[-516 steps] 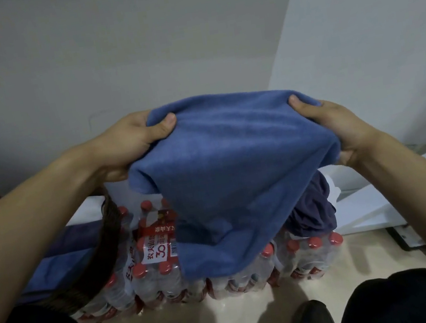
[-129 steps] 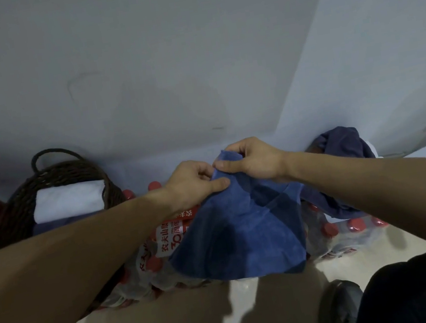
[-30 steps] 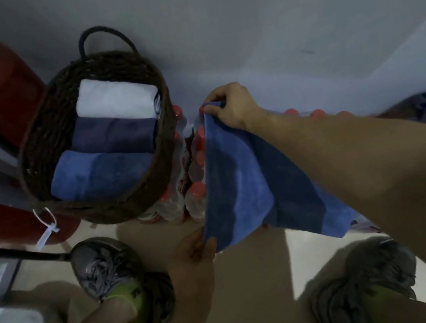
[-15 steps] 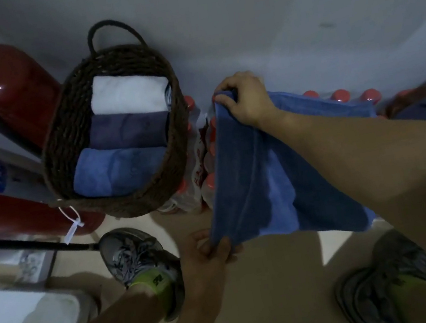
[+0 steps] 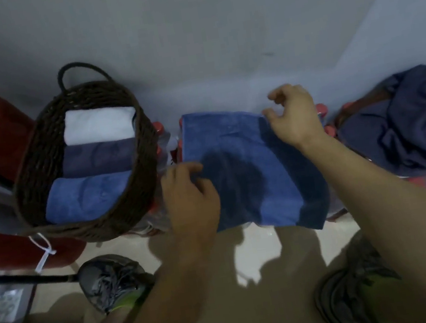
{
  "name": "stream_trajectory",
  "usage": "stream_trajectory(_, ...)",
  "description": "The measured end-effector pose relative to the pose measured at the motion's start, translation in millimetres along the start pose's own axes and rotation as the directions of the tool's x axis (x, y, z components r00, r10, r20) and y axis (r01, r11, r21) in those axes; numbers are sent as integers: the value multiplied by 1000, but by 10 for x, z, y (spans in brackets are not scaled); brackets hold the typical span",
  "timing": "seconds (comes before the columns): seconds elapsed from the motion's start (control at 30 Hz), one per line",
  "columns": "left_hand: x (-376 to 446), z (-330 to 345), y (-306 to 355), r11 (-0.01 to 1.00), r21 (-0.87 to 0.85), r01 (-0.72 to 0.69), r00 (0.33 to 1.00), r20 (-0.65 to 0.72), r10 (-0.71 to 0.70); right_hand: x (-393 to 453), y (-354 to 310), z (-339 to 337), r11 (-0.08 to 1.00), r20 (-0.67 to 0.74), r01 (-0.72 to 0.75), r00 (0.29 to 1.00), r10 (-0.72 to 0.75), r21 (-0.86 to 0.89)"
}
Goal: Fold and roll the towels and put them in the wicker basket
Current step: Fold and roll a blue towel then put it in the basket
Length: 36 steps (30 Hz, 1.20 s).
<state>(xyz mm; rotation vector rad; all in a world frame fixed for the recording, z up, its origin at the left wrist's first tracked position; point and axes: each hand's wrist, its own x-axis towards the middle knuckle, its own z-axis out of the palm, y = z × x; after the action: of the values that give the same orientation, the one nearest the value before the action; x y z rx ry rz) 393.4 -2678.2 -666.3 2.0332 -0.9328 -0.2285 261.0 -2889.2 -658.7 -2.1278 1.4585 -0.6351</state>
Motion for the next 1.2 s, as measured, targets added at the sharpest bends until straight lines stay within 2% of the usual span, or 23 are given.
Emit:
stream_trajectory(0.1,472,269,82,994,39,-105,991,90,102,-181,420,-290,979,2,-144,989,146,-148)
stream_trajectory(0.17,685,417,24,978,112,-178,973,170,158,-236,564,-378,972,69,-110,990,127,-209)
stream_trajectory(0.23,796,522,-99,932,226,-282,939,263,221,-220,633,-416,974,123,-108,983,134,-198)
stream_trajectory(0.3,829,588,-200,870,338,-359,908,343,241,-163,658,-438,961,146,-214,960,240,-176)
stream_trajectory(0.37,843,636,-265,829,400,-390,895,376,240,-115,658,-427,927,178,-291,925,336,-238)
stream_trajectory(0.47,868,643,-297,808,427,-407,886,400,235,-78,641,-425,925,213,-282,917,338,-254)
stream_trajectory(0.57,862,646,-295,799,441,-409,890,388,242,-28,650,-500,939,239,-307,911,337,-154)
stream_trajectory(0.63,852,656,-287,803,438,-404,893,380,242,20,665,-575,908,267,-405,892,365,111)
stream_trajectory(0.7,849,660,-279,803,434,-409,893,373,254,39,654,-642,707,402,-566,817,413,424)
stream_trajectory(0.73,849,656,-274,801,434,-411,893,370,258,41,646,-663,612,462,-618,782,418,493)
stream_trajectory(0.8,843,653,-263,802,433,-411,894,366,260,42,638,-677,562,483,-638,768,420,526)
stream_trajectory(0.93,839,650,-250,800,432,-417,890,371,264,108,676,-698,532,359,-582,807,468,614)
stream_trajectory(1.1,841,660,-265,786,457,-417,892,370,258,177,795,-558,488,246,-554,792,559,674)
stream_trajectory(1.2,841,665,-272,784,460,-417,890,383,249,213,885,-410,541,141,-536,783,606,648)
